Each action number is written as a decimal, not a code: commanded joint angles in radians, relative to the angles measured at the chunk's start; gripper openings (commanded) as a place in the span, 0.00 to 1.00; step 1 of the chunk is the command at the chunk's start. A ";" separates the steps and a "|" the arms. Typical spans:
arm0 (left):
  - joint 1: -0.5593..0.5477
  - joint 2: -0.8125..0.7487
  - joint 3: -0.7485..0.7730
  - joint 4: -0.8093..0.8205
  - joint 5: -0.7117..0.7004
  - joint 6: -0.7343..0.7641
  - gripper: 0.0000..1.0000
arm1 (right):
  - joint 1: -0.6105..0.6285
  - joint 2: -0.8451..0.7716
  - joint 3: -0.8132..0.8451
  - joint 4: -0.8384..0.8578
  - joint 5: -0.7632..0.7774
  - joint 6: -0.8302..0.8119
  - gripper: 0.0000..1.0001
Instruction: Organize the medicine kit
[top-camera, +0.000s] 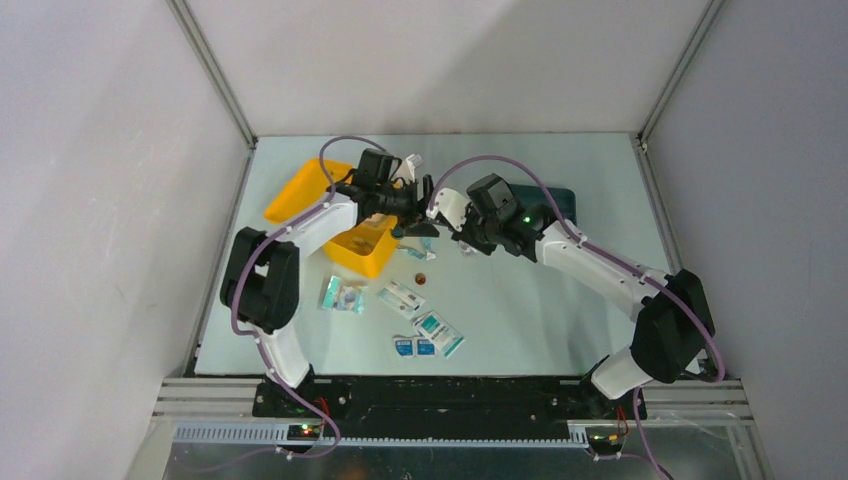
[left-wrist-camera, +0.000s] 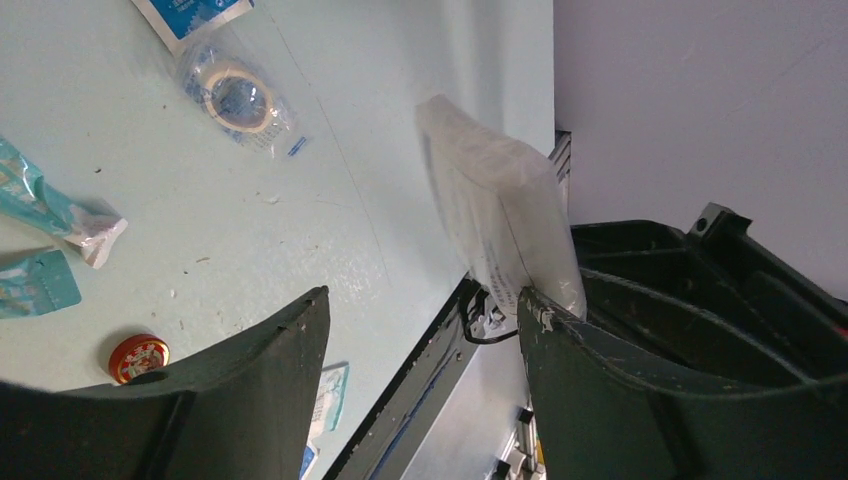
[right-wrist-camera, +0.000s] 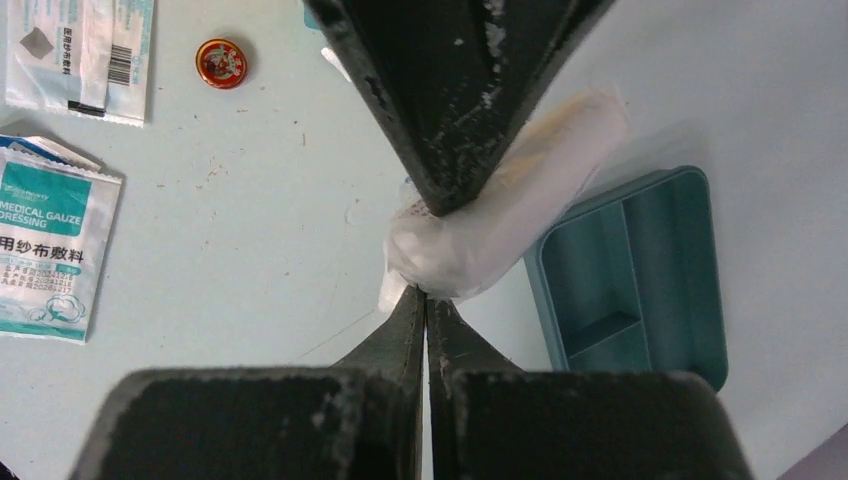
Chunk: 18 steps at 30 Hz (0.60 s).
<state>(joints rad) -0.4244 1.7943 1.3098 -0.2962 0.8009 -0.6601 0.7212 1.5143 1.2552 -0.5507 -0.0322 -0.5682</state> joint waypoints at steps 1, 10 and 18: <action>-0.007 -0.037 -0.006 0.064 0.029 -0.044 0.73 | 0.015 0.021 0.053 0.009 -0.029 0.022 0.00; 0.036 -0.196 -0.179 0.249 0.014 -0.104 0.84 | 0.016 0.008 0.055 0.001 -0.080 0.038 0.00; -0.021 -0.067 -0.132 0.273 0.033 -0.176 0.78 | 0.034 0.017 0.073 -0.012 -0.078 0.037 0.00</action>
<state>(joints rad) -0.4149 1.6642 1.1324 -0.0788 0.8028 -0.7784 0.7456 1.5345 1.2701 -0.5690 -0.0956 -0.5488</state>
